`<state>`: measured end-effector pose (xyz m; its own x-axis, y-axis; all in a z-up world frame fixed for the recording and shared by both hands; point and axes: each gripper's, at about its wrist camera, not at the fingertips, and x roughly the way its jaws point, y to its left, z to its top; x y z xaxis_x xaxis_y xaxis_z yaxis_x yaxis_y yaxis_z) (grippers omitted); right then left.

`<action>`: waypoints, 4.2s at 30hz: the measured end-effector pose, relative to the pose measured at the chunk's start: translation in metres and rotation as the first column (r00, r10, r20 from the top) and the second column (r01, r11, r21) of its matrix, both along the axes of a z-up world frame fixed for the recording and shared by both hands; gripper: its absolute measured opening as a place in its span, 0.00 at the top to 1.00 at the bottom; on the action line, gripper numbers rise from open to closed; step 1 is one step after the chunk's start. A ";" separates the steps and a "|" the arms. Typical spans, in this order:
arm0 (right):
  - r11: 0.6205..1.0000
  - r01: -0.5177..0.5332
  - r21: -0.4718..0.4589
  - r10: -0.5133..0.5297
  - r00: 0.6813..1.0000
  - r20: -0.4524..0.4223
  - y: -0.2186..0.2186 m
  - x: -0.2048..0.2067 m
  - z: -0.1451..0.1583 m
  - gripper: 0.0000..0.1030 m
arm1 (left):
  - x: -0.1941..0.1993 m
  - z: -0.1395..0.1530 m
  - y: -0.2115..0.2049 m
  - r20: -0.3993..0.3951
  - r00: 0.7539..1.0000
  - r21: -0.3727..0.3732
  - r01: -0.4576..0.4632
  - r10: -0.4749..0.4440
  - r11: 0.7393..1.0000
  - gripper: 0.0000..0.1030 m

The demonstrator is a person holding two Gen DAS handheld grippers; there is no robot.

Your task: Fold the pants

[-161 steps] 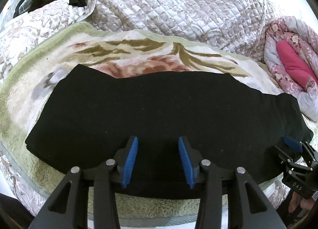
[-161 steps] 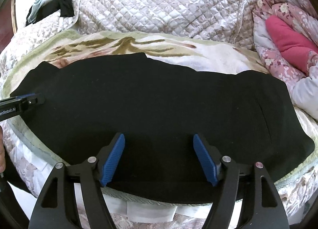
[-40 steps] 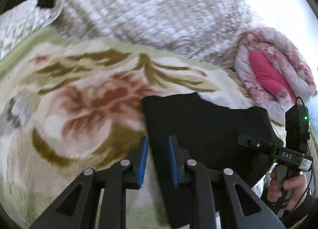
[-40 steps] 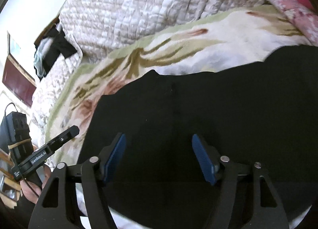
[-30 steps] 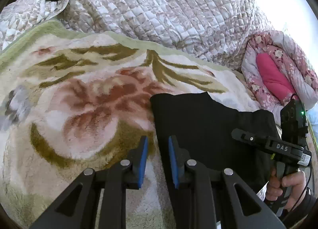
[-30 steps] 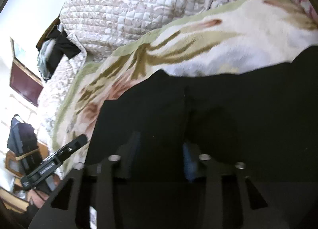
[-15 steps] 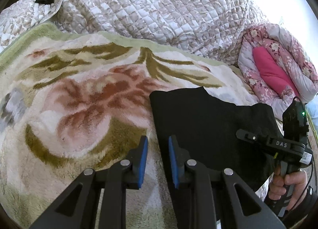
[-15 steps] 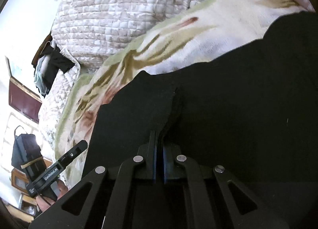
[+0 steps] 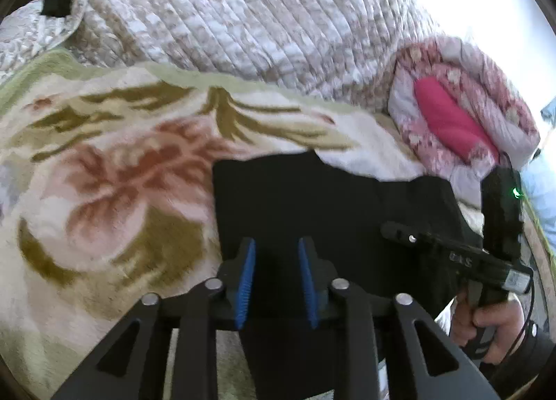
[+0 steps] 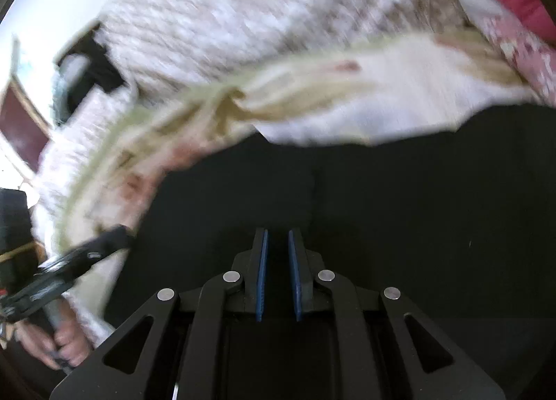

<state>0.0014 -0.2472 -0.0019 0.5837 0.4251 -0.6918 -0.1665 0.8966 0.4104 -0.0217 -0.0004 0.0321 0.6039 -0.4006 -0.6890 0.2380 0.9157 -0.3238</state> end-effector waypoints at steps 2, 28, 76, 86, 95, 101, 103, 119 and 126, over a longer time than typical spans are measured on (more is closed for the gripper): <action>0.999 0.023 -0.041 -0.022 0.999 0.029 -0.002 -0.004 0.008 0.89 | -0.001 -0.007 -0.007 -0.016 1.000 0.036 0.009 -0.008 0.999 0.72; 0.978 -0.041 -0.203 0.071 0.987 0.142 0.017 -0.089 0.010 0.84 | -0.050 0.001 -0.037 0.043 0.999 0.151 0.001 -0.008 0.989 0.61; 0.788 0.608 0.098 -0.613 0.790 0.024 -0.166 -0.113 0.002 0.47 | -0.044 -0.004 -0.038 0.044 0.999 0.178 0.021 -0.029 0.984 0.55; 0.758 0.641 0.121 -0.646 0.763 0.000 -0.181 -0.085 -0.005 0.44 | -0.046 -0.005 -0.040 0.043 0.999 0.186 0.016 -0.024 0.982 0.55; 0.811 0.566 0.147 -0.577 0.816 0.040 -0.173 -0.078 0.012 0.52 | -0.045 -0.002 -0.034 0.038 0.999 0.192 -0.006 -0.002 0.981 0.55; 0.848 0.518 0.110 -0.526 0.849 0.060 -0.161 -0.071 0.026 0.81 | -0.043 0.000 -0.026 0.032 0.999 0.199 -0.043 0.037 0.979 0.55; 0.875 0.472 0.105 -0.481 0.871 0.096 -0.149 -0.070 0.041 0.82 | -0.042 0.000 -0.020 0.022 0.998 0.189 -0.056 0.052 0.980 0.55; 1.000 -0.022 -0.012 0.024 0.977 0.214 0.039 -0.039 0.086 0.83 | -0.031 0.013 0.048 0.010 0.967 0.109 -0.253 0.254 0.961 0.55; 0.962 -0.204 -0.182 0.225 0.969 0.101 0.111 -0.035 0.018 0.82 | -0.032 0.017 0.080 0.003 0.942 0.059 -0.336 0.336 0.940 0.55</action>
<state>-0.0341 -0.1358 0.0158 0.5746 0.4320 -0.6951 -0.4009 0.8890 0.2211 -0.0536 0.0795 0.0486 0.6913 -0.1347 -0.7099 -0.0890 0.9591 -0.2687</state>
